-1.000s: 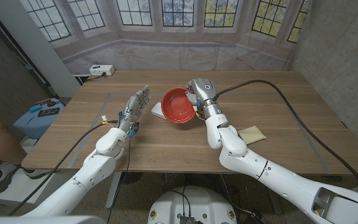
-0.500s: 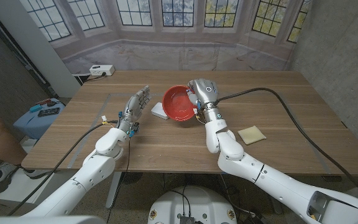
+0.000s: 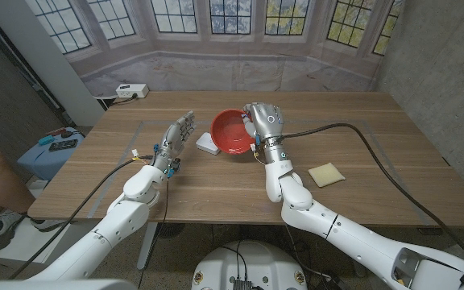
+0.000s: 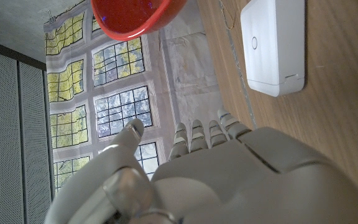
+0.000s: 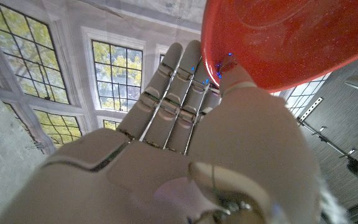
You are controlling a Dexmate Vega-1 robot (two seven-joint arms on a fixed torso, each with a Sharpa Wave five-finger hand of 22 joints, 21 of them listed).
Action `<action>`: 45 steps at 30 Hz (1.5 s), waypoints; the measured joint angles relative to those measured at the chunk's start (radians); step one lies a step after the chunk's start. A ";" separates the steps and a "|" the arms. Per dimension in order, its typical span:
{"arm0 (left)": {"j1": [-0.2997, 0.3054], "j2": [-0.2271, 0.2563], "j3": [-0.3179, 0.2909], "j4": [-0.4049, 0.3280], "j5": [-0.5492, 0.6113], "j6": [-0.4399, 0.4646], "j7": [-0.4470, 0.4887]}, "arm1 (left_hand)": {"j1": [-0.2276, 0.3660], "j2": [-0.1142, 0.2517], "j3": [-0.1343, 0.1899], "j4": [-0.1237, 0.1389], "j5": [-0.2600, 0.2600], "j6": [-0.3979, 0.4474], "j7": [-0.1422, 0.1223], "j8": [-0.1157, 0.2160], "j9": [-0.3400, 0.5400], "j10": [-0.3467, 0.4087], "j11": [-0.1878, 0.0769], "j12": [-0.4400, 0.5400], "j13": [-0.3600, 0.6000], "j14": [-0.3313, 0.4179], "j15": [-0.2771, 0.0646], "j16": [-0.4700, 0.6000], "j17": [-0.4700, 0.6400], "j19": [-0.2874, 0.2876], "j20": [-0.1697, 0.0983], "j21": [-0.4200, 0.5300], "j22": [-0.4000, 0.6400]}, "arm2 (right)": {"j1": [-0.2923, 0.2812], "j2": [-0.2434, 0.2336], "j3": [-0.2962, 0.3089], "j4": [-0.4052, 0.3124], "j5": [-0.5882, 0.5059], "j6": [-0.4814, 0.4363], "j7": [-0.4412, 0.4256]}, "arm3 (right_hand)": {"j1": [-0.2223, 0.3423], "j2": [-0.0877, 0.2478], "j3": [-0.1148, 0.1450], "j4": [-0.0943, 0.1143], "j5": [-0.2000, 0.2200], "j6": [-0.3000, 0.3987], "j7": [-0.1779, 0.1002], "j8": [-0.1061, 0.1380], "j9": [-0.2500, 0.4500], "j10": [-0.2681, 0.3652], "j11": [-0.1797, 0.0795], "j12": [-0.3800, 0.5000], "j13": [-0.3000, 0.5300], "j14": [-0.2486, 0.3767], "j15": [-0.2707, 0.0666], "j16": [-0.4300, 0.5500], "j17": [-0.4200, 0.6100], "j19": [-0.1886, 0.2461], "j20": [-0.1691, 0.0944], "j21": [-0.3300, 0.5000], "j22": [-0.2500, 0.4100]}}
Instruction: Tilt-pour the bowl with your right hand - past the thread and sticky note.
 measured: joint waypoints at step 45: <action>-0.008 -0.004 0.002 0.011 -0.007 0.002 -0.009 | 0.000 0.000 0.000 0.000 0.000 0.009 0.002 0.000 0.000 0.000 0.000 0.000 0.000 0.000 0.000 0.000 0.000 0.000 0.000 0.000 0.000 | 0.025 0.150 0.052 0.293 -0.035 0.080 -0.335 | 0.000 0.000 -0.005 0.000 0.003 0.009 0.009 0.001 -0.001 0.009 0.002 0.000 0.002 0.020 -0.012 -0.029 0.018 -0.006 0.006 0.026 -0.002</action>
